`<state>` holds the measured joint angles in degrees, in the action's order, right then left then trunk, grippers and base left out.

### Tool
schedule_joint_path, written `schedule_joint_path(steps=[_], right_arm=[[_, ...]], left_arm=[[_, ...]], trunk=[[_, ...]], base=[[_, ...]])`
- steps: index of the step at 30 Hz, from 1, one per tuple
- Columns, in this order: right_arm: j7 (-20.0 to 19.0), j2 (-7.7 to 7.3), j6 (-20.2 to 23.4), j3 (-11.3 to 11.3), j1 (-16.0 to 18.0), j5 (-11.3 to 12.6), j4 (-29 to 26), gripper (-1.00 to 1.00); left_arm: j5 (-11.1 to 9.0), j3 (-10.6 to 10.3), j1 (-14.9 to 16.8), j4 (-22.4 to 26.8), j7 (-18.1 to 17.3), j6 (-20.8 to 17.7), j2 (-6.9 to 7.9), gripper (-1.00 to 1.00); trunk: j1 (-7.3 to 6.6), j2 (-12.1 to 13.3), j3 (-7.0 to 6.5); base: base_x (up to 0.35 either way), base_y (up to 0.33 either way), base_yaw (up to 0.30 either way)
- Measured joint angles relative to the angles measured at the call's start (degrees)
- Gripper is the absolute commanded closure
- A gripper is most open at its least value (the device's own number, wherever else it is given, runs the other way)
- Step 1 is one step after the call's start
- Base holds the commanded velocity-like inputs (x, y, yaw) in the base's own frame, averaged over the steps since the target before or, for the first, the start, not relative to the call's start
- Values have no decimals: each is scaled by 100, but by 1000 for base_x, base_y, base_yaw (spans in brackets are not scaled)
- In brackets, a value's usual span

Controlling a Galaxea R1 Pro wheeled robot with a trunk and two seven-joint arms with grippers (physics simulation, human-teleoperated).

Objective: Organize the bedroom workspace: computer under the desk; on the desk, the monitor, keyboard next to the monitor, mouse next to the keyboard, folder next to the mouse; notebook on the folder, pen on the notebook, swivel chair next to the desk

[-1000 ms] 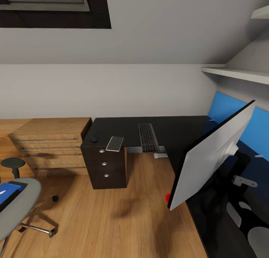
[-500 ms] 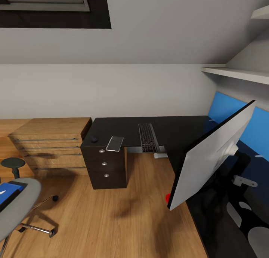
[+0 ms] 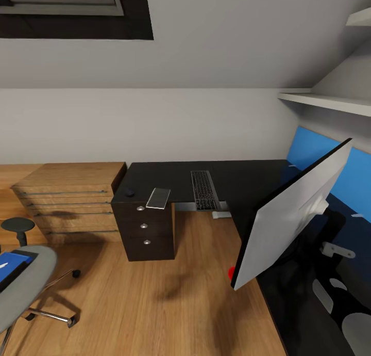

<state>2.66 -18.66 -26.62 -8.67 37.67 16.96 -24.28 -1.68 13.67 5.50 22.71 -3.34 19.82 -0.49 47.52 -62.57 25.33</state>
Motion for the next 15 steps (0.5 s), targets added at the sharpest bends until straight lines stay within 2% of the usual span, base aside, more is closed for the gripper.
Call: schedule_joint_path(steps=[15], right_arm=[[-7, 6, 10, 31, -1, -37, -4, 100]], left_arm=[[1, -6, 1, -1, 0, 1, 0, -100]], trunk=[[0, 0, 0]], base=[[0, 0, 0]])
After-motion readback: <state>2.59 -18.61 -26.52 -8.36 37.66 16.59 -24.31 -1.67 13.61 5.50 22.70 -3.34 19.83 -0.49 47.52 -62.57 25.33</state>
